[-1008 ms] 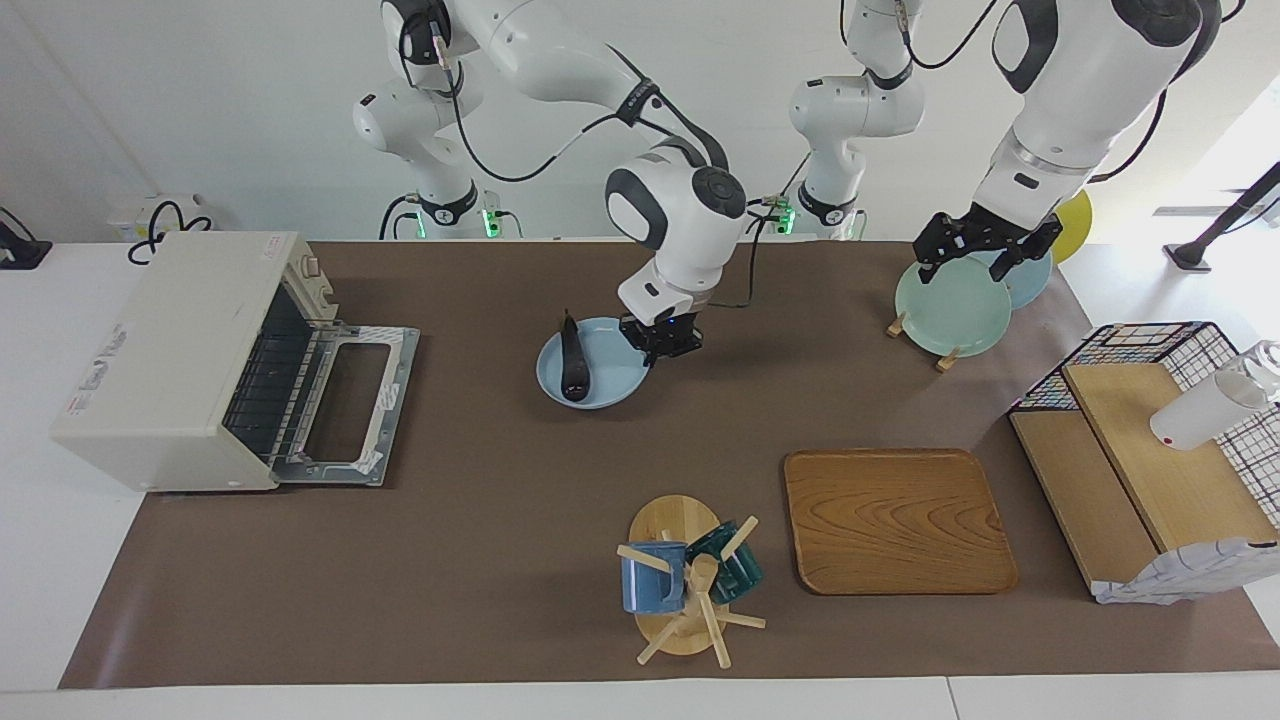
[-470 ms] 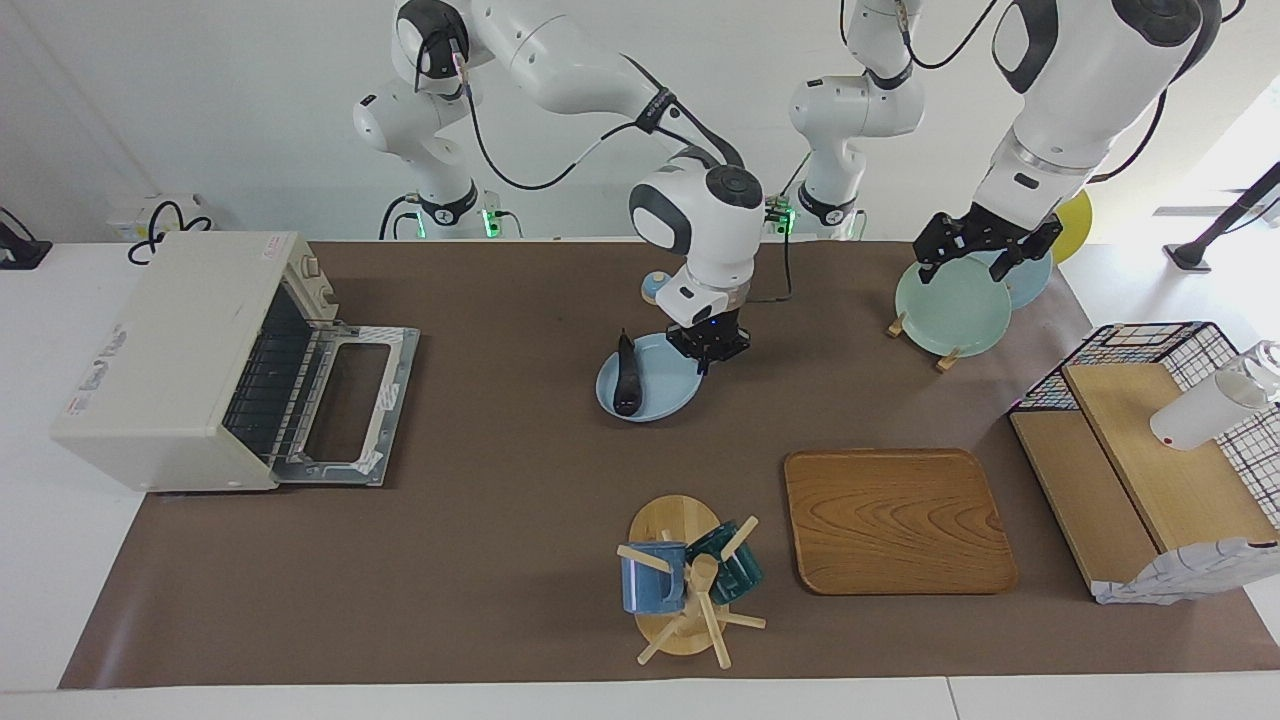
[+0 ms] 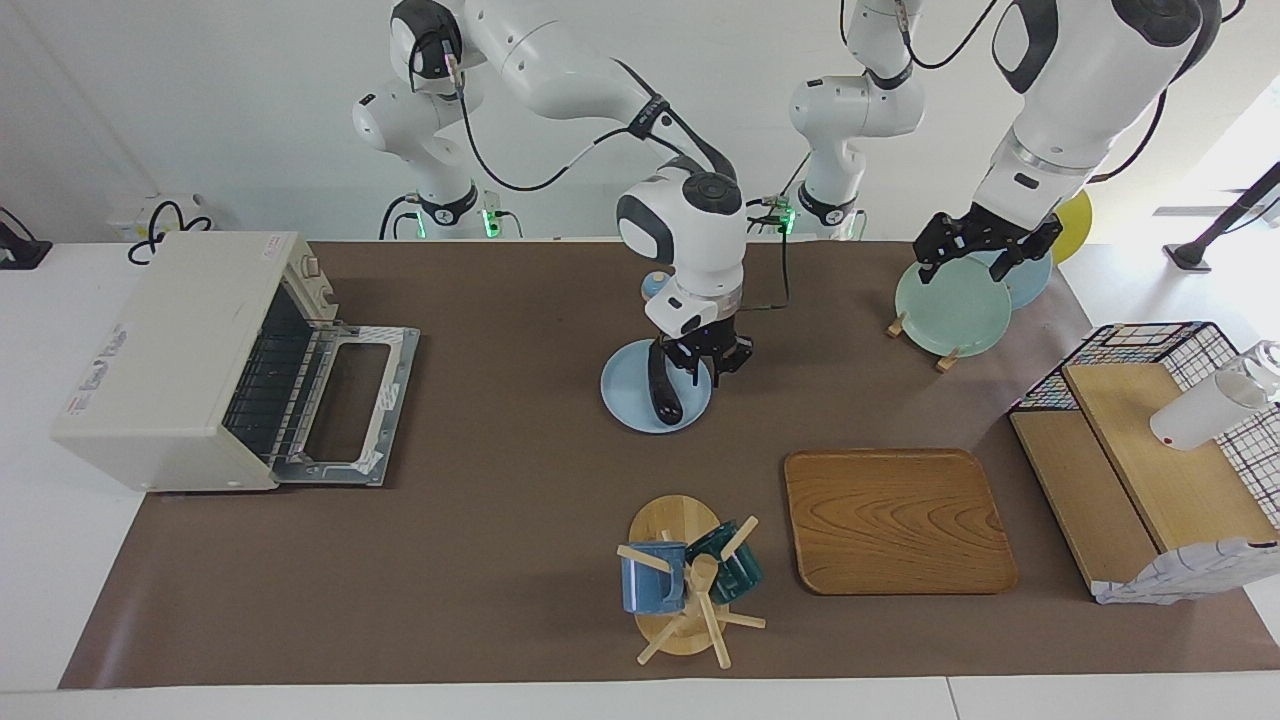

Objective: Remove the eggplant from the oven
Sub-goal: 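Set the plate on the table and withdraw the right gripper, then grasp the purple eggplant with the left gripper and lift it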

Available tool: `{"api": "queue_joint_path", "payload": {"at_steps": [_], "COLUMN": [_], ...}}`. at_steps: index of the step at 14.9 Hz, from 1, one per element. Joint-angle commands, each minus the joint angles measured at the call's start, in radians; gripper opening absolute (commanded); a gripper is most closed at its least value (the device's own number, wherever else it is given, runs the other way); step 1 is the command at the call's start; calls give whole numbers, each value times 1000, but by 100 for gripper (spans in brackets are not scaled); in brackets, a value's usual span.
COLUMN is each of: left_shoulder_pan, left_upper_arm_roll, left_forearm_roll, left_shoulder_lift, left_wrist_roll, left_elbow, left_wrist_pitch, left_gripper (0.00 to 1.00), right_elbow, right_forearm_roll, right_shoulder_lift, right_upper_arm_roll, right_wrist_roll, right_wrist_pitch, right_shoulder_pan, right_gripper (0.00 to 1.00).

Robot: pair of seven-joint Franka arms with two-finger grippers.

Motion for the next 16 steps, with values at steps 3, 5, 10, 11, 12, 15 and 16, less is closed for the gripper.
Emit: {"api": "queue_joint_path", "payload": {"at_steps": [3,5,10,11,12,15,16], "left_shoulder_pan": [2,-1,-4,-7,-21,-78,-108], "left_upper_arm_roll": [-12,-12,-15,-17,-17,-18,-20], "left_forearm_roll": [22,22,22,22,22,17,10], "left_shoulder_lift": [-29,-29,-37,-38,-38,-66,-64], "left_wrist_roll": [8,4,1,-2,-2,-51,-88], "left_elbow": [-19,-21,-30,-31,-36,-108,-126], "left_wrist_pitch": [3,-8,-12,-5,1,87,121], "left_gripper": [100,100,100,100,100,100,100], "right_elbow": [-37,-154,-552,-592,-601,-615,-623], "right_forearm_roll": [-34,-74,-243,-255,-286,-318,-320], "right_shoulder_lift": [-145,-205,-319,-317,-313,-313,-316], "right_upper_arm_roll": [6,6,7,6,7,7,7], "right_wrist_roll": [-264,-295,-336,-364,-381,-387,-389], "right_wrist_pitch": [-280,-300,-32,26,45,45,43], "right_shoulder_pan": [-222,-286,-432,-454,-484,-509,-511], "right_gripper": [10,5,1,1,1,1,1]}}
